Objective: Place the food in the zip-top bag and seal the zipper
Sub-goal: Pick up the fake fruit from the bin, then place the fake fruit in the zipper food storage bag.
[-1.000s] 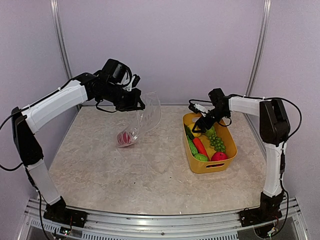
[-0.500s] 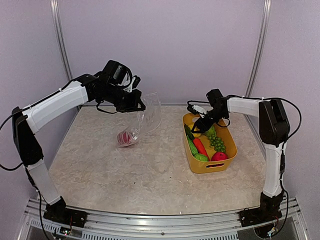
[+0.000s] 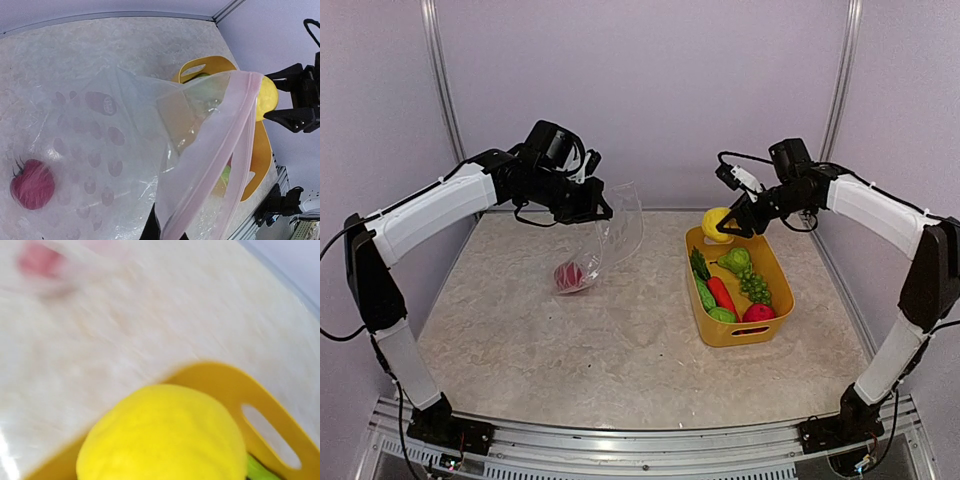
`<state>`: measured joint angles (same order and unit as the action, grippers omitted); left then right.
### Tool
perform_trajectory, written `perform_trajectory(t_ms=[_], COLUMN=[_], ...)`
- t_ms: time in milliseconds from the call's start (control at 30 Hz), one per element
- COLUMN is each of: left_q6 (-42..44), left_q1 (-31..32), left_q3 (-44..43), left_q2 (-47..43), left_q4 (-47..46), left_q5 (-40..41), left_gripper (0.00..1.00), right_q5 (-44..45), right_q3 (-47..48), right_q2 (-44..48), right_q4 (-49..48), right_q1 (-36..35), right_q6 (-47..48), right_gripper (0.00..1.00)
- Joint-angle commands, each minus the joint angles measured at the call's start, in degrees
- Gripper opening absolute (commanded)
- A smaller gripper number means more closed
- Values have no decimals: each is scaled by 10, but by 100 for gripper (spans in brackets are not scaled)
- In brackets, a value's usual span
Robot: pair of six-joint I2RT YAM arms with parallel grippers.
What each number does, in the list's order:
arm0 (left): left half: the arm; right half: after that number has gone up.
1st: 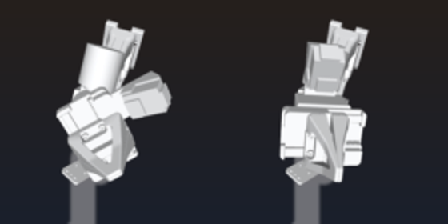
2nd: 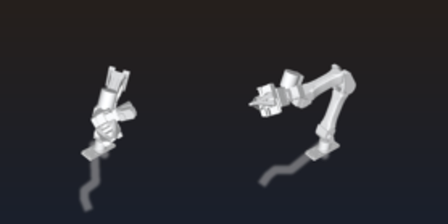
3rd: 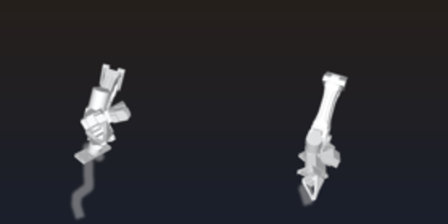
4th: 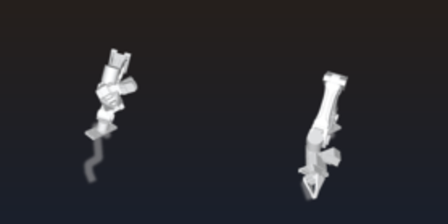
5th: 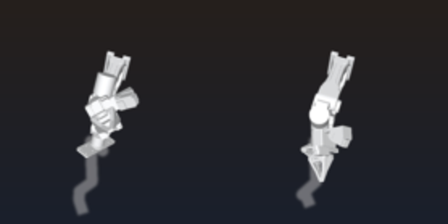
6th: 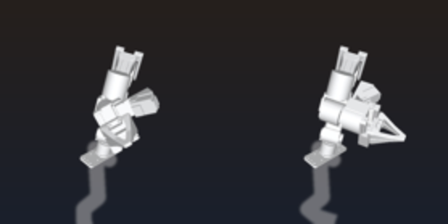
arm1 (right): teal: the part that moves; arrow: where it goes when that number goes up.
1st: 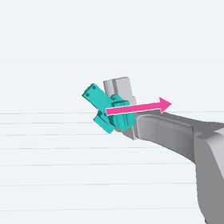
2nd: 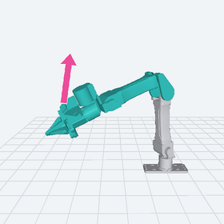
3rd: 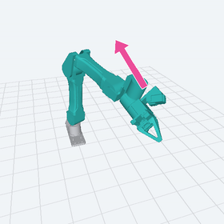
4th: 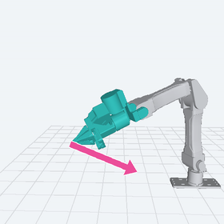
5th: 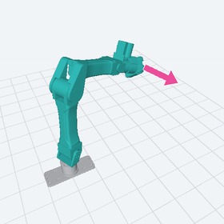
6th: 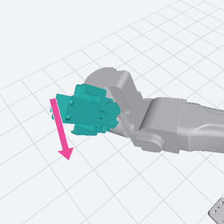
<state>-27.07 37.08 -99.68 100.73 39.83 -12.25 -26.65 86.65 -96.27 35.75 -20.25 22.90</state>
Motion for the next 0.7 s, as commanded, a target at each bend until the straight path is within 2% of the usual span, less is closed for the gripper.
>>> perform_trajectory(t_ms=[0,233,400,667], left_q6=[-12,-19,-19,-20], left_q1=[3,4,7,16], left_q3=[-5,-20,-33,-39], left_q2=[7,21,24,17], left_q4=[-16,-11,-3,5], left_q5=[-4,-4,-3,-2], left_gripper=[0,0,0,0], right_q5=[-74,-132,-171,-174], right_q3=[27,112,162,181], right_q2=[27,10,-25,-93], right_q4=[39,29,-14,-51], right_q1=[-48,-132,-174,-192], right_q6=[-6,-22,-63,-97], right_gripper=[33,34,35,34])
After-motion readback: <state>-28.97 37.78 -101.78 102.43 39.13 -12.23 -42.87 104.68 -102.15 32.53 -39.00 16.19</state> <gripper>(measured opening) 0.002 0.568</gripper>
